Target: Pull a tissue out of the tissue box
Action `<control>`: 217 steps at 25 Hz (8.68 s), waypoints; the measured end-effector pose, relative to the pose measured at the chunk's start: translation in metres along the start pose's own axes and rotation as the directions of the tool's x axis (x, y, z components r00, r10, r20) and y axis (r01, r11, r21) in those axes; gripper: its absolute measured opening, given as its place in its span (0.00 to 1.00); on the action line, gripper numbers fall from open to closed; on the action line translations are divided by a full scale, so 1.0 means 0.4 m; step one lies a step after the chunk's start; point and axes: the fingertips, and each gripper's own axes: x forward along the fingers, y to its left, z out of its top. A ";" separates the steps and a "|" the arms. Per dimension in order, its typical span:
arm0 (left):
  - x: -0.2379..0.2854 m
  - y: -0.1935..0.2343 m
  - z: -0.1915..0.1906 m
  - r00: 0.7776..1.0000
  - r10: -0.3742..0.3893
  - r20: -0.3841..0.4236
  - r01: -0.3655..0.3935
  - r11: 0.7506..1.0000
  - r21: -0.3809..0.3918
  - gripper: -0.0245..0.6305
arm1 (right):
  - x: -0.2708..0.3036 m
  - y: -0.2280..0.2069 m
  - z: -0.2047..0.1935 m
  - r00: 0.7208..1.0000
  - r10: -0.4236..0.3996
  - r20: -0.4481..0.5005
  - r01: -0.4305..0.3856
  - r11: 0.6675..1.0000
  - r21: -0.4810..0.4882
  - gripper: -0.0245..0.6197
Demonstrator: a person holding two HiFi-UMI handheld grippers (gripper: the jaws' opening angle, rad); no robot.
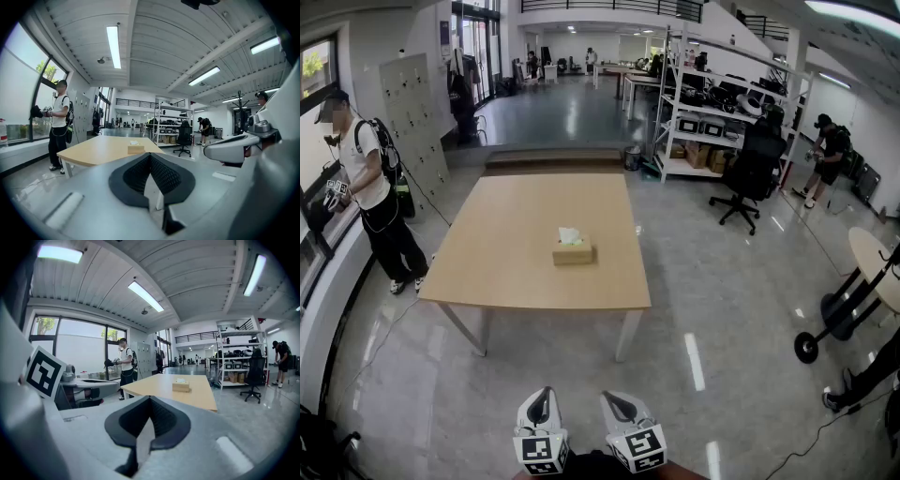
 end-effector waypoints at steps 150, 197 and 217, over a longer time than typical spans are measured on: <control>1.268 0.482 0.142 0.935 -0.239 -0.263 0.246 0.969 -0.006 0.07 | 1.193 -0.649 0.191 0.896 -0.201 -0.397 0.232 0.972 0.032 0.11; 1.206 0.384 0.157 0.953 -0.238 -0.187 0.251 0.967 0.049 0.07 | 1.115 -0.677 0.326 0.938 -0.295 -0.179 0.302 0.953 0.010 0.03; 0.855 0.307 0.154 0.989 -0.023 -0.143 0.041 0.992 0.122 0.07 | 0.847 -0.495 0.243 0.991 -0.117 -0.067 0.123 0.988 0.093 0.03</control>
